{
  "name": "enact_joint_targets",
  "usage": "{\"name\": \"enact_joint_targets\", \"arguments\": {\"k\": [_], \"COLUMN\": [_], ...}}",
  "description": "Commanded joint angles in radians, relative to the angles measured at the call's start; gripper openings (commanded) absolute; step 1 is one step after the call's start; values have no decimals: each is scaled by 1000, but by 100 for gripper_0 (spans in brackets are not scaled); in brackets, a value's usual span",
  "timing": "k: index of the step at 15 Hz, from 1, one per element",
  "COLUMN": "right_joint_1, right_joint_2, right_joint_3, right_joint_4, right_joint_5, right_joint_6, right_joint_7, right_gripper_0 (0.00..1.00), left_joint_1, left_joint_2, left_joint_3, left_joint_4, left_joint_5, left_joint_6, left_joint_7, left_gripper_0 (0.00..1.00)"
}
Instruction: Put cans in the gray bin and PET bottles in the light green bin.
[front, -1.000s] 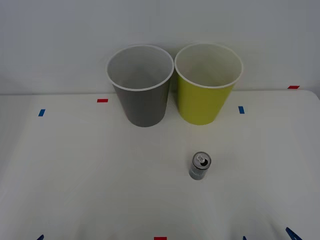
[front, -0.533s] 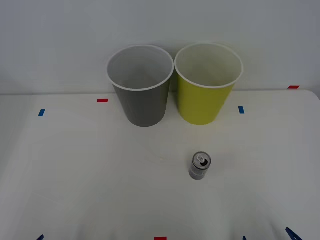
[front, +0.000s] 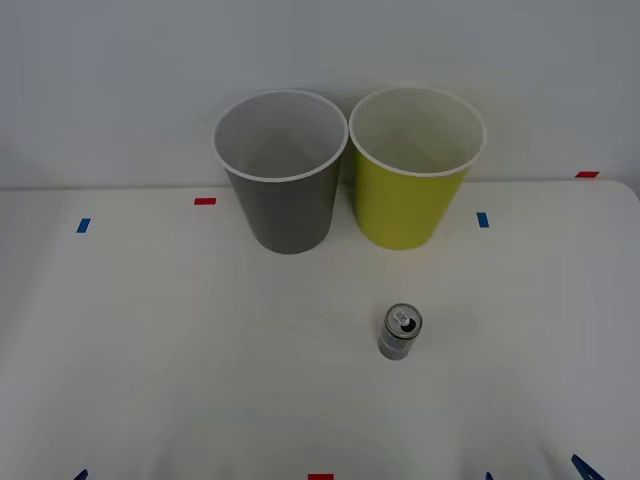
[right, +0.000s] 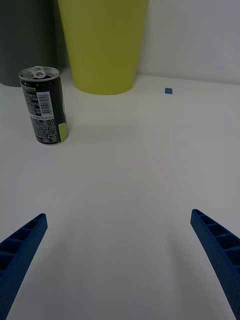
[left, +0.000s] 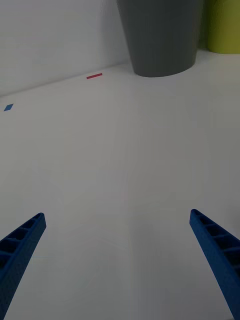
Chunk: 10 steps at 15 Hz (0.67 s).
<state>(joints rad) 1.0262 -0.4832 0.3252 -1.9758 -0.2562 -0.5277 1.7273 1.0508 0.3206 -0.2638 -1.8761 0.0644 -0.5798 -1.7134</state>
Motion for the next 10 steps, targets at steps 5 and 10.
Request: {"name": "enact_joint_targets", "arguments": {"k": [5, 10], "right_joint_1": [0, 0], "right_joint_2": [0, 0], "right_joint_3": [0, 0], "right_joint_4": [0, 0], "right_joint_5": [0, 0], "right_joint_6": [0, 0], "right_joint_7": [0, 0], "right_gripper_0": [100, 100], "left_joint_1": [0, 0], "left_joint_2": [0, 0], "left_joint_3": [0, 0], "left_joint_4": [0, 0], "left_joint_5": [0, 0], "left_joint_6": [0, 0], "left_joint_7": [0, 0], "left_gripper_0": [100, 100]}}
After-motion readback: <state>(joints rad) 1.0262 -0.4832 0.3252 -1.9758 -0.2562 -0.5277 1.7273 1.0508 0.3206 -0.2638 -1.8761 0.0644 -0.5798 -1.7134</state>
